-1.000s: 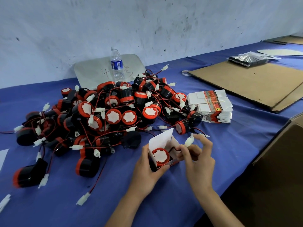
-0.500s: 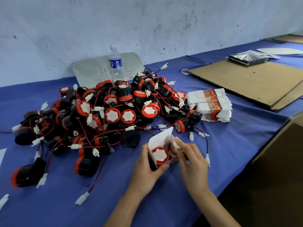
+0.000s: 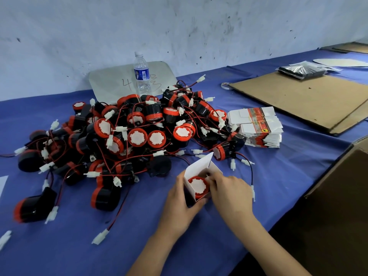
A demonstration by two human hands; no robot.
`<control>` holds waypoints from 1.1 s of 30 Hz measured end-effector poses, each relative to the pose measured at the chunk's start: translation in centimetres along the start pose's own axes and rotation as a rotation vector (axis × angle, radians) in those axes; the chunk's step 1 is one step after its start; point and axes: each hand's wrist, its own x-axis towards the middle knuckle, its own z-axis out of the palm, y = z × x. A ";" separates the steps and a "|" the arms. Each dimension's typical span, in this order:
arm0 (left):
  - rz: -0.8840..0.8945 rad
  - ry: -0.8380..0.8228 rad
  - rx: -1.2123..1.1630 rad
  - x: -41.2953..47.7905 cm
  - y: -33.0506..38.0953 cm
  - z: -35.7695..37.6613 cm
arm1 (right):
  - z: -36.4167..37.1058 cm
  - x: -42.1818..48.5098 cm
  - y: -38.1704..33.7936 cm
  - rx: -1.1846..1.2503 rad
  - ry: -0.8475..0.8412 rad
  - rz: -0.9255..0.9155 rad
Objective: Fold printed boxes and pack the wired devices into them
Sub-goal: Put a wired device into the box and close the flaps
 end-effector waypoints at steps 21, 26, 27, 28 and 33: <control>0.150 0.247 0.430 -1.5 2.5 1.4 | 0.5 -1.3 0.7 0.224 0.036 -0.161; 0.234 0.243 0.450 -1.8 2.6 1.6 | 1.7 -2.7 -0.1 0.435 0.152 -0.009; 0.275 0.239 0.491 -1.8 2.5 1.8 | 2.0 -2.9 -0.3 0.454 0.144 -0.003; 0.302 0.237 0.503 -1.7 2.4 2.0 | 2.2 -3.0 -0.4 0.468 0.154 -0.009; 0.285 0.248 0.475 -1.6 2.3 2.0 | 2.3 -3.5 0.0 0.509 0.275 -0.117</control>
